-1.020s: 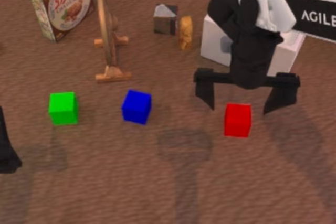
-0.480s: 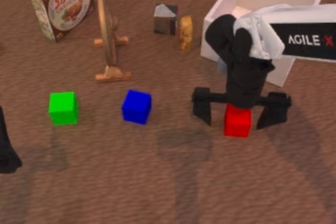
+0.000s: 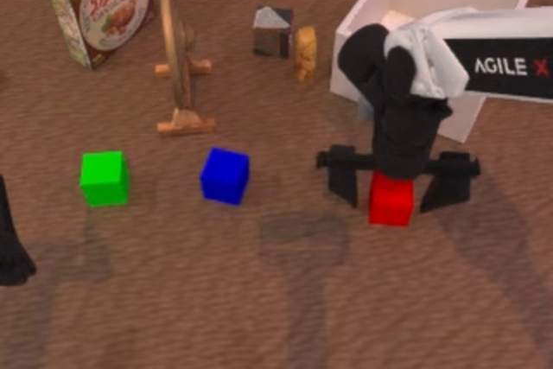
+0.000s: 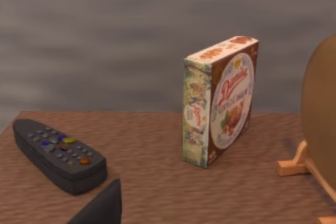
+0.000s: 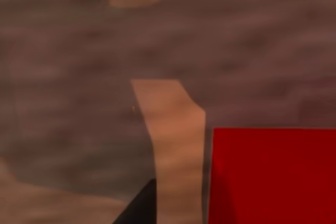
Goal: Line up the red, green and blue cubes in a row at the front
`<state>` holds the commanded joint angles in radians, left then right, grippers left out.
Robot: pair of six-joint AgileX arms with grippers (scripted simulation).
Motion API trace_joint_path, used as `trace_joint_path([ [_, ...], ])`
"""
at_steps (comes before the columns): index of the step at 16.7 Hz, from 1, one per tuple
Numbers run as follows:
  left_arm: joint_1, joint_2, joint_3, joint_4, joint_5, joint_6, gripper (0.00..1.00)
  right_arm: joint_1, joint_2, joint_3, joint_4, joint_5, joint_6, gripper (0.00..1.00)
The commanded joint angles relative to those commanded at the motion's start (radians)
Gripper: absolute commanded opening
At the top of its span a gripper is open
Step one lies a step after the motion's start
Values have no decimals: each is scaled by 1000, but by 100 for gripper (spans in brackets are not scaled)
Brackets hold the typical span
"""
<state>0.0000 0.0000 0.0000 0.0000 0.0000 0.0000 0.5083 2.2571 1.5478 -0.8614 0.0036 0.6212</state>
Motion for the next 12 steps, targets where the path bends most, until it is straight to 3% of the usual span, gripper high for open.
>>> trace_joint_path([
  [6, 0, 0, 0, 0, 0, 0, 100, 0, 0, 0, 0, 0, 0, 2],
  [12, 0, 0, 0, 0, 0, 0, 100, 0, 0, 0, 0, 0, 0, 0],
])
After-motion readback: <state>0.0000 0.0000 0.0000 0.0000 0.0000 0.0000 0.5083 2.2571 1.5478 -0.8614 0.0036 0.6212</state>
